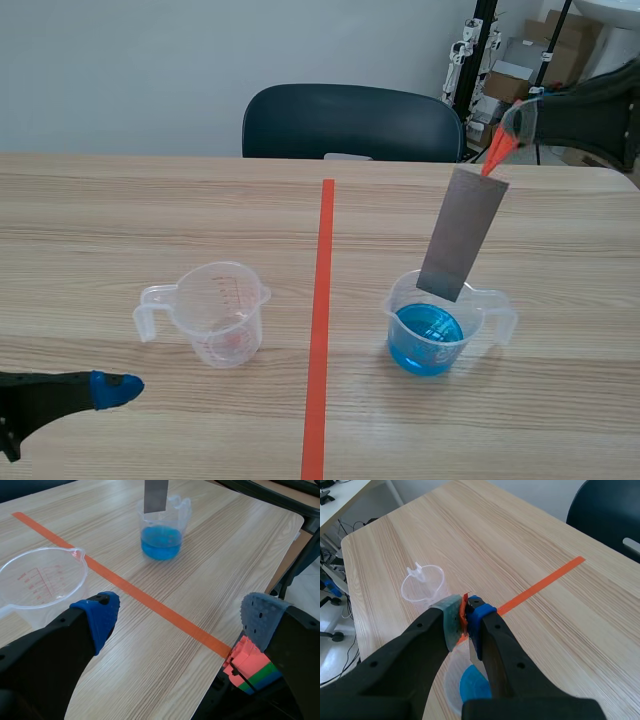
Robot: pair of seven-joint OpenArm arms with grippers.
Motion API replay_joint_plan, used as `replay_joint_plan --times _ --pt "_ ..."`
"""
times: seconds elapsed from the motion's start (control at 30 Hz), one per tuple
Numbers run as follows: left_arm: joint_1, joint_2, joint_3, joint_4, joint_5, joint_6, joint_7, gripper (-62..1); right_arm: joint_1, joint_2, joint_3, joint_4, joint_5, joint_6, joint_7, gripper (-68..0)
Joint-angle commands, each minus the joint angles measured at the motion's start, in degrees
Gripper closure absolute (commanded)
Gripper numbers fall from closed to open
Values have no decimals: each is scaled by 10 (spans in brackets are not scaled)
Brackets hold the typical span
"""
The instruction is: Do the redox reaction experiment. lower the plate into the blue solution
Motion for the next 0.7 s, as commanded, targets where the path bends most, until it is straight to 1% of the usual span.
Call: replay_joint_plan --times 0.0,0.1,0.17,0.2,0.3,0.37,0.43,0.5,0.63,0.67 --pt "12 3 -1 6 -6 5 -7 -542 3 -5 9 2 -1 9 12 -2" --pt "33 4 -5 5 -5 25 -16 -545 -2 -17 9 -6 -10 9 12 -2" --pt "47 9 -14 -3 -3 27 -48 -545 -7 -25 9 -12 -12 9 12 -2" --pt "53 13 -21 -8 4 29 -67 -545 -8 -28 9 -17 -14 9 12 -2" --pt "62 25 -37 -28 43 46 -123 -544 -13 -40 9 -31 -23 9 13 -2" --pt "64 33 -43 -46 77 56 -162 -544 -17 -50 9 -42 -31 9 14 -2" --pt "64 38 -46 -70 104 66 -210 -544 -21 -59 9 -51 -37 9 14 -2" --pt "65 41 -45 -98 116 84 -258 -544 -23 -68 9 -60 -47 9 14 -2" --pt "64 46 -45 -154 128 118 -334 -541 -24 -81 9 -75 -49 9 12 -2" --pt "64 48 -46 -166 130 121 -351 -541 -24 -84 9 -79 -50 9 12 -2"
